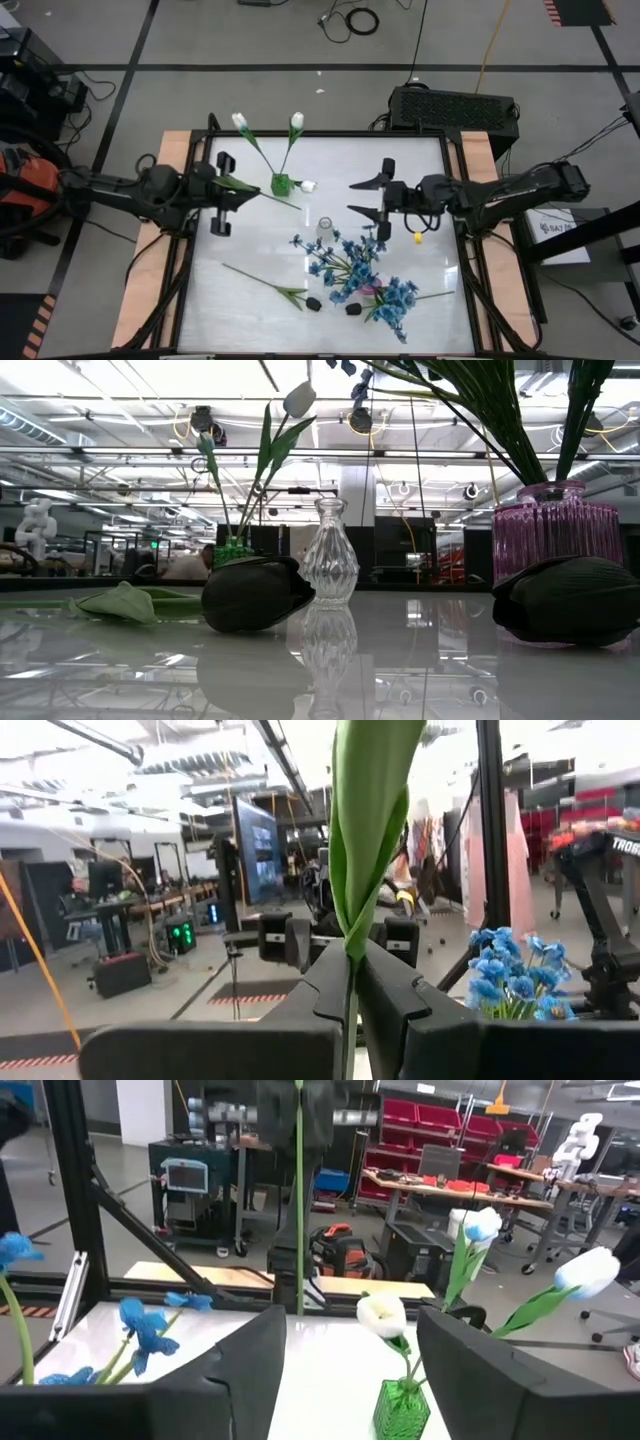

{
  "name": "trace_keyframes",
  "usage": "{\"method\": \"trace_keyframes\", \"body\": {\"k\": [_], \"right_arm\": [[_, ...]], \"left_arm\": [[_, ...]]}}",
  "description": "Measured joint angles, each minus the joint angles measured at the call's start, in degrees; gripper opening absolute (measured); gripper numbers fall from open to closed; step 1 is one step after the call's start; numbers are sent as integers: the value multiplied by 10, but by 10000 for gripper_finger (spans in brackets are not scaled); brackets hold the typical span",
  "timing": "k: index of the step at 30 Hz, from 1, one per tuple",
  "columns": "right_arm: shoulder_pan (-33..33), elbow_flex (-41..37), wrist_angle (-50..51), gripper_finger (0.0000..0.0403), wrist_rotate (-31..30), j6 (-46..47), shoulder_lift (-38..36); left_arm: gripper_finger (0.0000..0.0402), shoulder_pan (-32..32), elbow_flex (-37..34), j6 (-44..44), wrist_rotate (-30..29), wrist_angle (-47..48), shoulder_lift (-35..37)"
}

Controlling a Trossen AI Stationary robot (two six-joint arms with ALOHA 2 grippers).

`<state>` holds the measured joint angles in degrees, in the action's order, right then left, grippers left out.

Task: Sort flowers into vase by color
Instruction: Put the top black flower into the transparent vase

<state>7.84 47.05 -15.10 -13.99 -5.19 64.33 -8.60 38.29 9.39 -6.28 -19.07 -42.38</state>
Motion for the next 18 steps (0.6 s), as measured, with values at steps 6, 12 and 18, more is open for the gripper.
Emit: {"method": "trace_keyframes", "body": {"k": [6,12,18], "right_arm": [[0,0,8,215,0,-1,-21],[0,0,54,215,-3,-15,-63],[0,0,103,215,-14,-5,-96]], "left_arm": [[17,1,-70,6,0,-90,7],[17,16,-80,-10,18,-121,-16],[17,29,-80,-25,28,-134,-64]]}}
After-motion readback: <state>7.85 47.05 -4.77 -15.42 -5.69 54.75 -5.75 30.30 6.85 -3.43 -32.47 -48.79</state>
